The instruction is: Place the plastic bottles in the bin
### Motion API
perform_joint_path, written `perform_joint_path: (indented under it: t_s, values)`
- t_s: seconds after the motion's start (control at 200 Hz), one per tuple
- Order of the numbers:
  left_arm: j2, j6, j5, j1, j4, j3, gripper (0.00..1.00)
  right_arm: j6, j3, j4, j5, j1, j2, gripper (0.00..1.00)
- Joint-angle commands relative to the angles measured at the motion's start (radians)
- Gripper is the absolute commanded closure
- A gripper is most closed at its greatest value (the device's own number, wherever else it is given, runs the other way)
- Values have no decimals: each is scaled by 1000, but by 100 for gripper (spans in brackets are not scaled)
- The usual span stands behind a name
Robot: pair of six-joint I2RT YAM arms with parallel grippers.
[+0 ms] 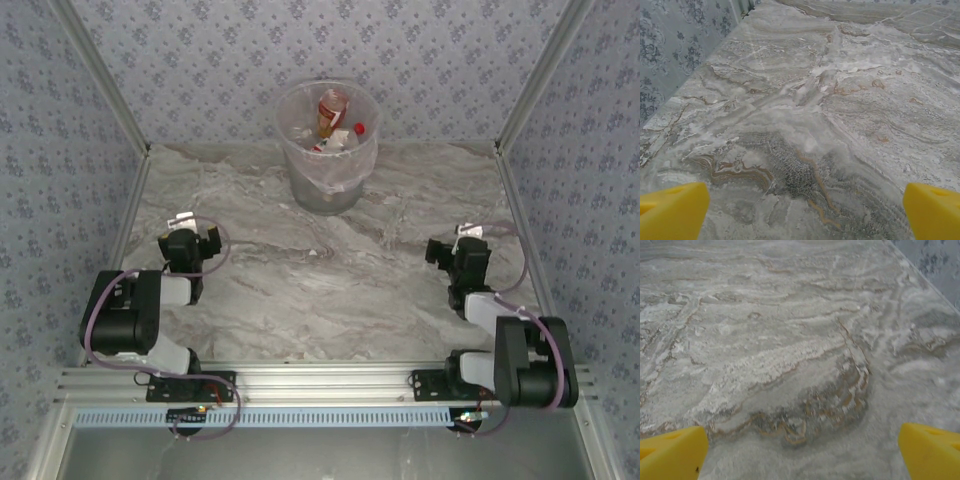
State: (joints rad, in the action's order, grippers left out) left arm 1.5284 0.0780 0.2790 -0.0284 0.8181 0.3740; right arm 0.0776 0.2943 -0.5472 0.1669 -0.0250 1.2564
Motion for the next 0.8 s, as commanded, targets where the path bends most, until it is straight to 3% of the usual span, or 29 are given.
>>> perform_joint_path:
  t_s: [0.0,0.095,0.355,0.445,0.54,0.585,0.795]
  values:
    - [3,-4,28,1,41,14,1,-73,24,-203,4,19,56,0]
    - [3,-4,29,-1,41,14,1,-101,32,-230,-11,32,85,0]
    - [4,-3,29,1,41,14,0,-133,-68,-510,-54,45,208,0]
    - [3,-5,27,0,42,13,1,-160,-20,-493,17,84,272,0]
    - [4,-6,27,1,42,14,1,-89,67,-315,86,54,271,1]
    - [3,-6,26,1,42,14,1,-59,71,-298,45,16,262,0]
    - [3,-6,26,0,42,14,1,-62,72,-299,49,21,266,0]
